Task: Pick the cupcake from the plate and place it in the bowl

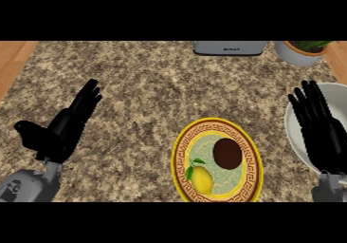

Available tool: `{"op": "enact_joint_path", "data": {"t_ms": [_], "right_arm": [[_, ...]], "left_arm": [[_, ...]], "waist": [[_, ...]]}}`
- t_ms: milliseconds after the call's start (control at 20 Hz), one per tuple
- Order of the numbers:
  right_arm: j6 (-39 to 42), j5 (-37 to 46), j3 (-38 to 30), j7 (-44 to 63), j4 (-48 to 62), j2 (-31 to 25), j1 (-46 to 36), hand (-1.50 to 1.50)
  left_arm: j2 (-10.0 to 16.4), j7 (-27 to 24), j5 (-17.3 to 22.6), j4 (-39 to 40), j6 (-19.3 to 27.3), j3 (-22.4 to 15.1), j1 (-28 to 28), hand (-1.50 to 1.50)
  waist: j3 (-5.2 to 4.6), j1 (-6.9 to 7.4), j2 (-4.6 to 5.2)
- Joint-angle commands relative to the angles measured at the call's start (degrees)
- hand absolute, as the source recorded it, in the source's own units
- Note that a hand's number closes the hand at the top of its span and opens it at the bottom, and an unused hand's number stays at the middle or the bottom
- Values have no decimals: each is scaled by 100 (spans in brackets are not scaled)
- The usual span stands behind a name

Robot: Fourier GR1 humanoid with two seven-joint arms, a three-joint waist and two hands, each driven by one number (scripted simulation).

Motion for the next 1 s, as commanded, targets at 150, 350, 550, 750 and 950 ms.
{"op": "enact_joint_path", "data": {"t_ms": [150, 350, 550, 750, 950], "right_arm": [[40, 1101, 191, -185, -1049, -839, -552, 150], [90, 3156, 190, 642, -475, -2590, 255, -150], [-1497, 4079, 578, 1155, -1578, -1382, 1393, -150], [-1869, 5570, 1791, 1210, -2467, -1015, 2466, -150], [-1987, 6631, 2281, 1989, -3260, -743, 3299, -150]], "left_arm": [[368, -236, -451, 236, 493, 637, 99, 0], [558, -70, -478, 242, 648, 769, 190, 0], [489, -111, -417, 283, 807, 926, 537, 0], [461, -297, -490, 519, 707, 970, 513, 0], [421, -100, -647, 255, 739, 942, 447, 0]], "waist": [[39, -3, 77], [-130, -205, 132], [25, -331, -2], [34, -284, 57], [48, -147, 81]]}}
